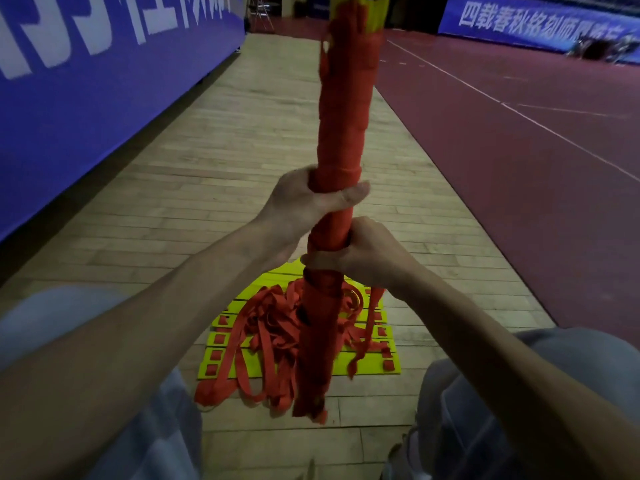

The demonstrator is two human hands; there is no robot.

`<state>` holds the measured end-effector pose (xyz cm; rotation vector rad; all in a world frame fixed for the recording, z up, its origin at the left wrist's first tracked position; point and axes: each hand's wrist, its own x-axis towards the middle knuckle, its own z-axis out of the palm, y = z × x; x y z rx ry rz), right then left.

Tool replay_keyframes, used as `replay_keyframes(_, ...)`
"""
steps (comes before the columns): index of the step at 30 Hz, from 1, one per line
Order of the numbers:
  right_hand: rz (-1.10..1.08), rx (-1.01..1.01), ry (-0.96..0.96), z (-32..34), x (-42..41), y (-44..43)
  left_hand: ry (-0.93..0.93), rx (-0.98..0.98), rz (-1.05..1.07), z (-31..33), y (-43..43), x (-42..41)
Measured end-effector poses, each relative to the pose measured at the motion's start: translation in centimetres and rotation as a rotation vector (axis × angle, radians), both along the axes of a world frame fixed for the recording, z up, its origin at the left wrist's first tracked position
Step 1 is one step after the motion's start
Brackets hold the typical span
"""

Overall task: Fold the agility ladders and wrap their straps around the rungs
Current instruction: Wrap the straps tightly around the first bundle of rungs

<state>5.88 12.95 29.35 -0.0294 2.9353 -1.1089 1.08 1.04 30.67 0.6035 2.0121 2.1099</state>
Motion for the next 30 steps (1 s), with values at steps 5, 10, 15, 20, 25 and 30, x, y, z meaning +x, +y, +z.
replay_keyframes(5, 0.082, -0.026, 0.039, 0.2, 0.2, -0.4, 0.156, 0.03, 0.071, -0.3, -0.2, 0.2)
replay_keyframes(10, 0.129, 0.041, -0.024, 0.9, 0.2, 0.5, 0.104, 0.091, 0.051, -0.8, -0.1, 0.0)
replay_keyframes(15, 0.162, -0.003, -0.07, 0.8, -0.1, 1.4, 0.159, 0.053, 0.087, -0.8, 0.3, 0.2)
replay_keyframes(20, 0.241, -0.01, -0.088, 0.9, -0.4, 1.6, 0.175, 0.039, 0.083, -0.5, 0.3, 0.3)
replay_keyframes(25, 0.256, 0.048, -0.065, 1.9, -0.3, 2.8, 0.097, 0.106, 0.121, -0.3, -0.1, 0.0)
replay_keyframes(30, 0.211, -0.149, -0.145, 2.1, 0.1, 2.5, 0.088, 0.091, 0.176, -0.1, -0.4, -0.4)
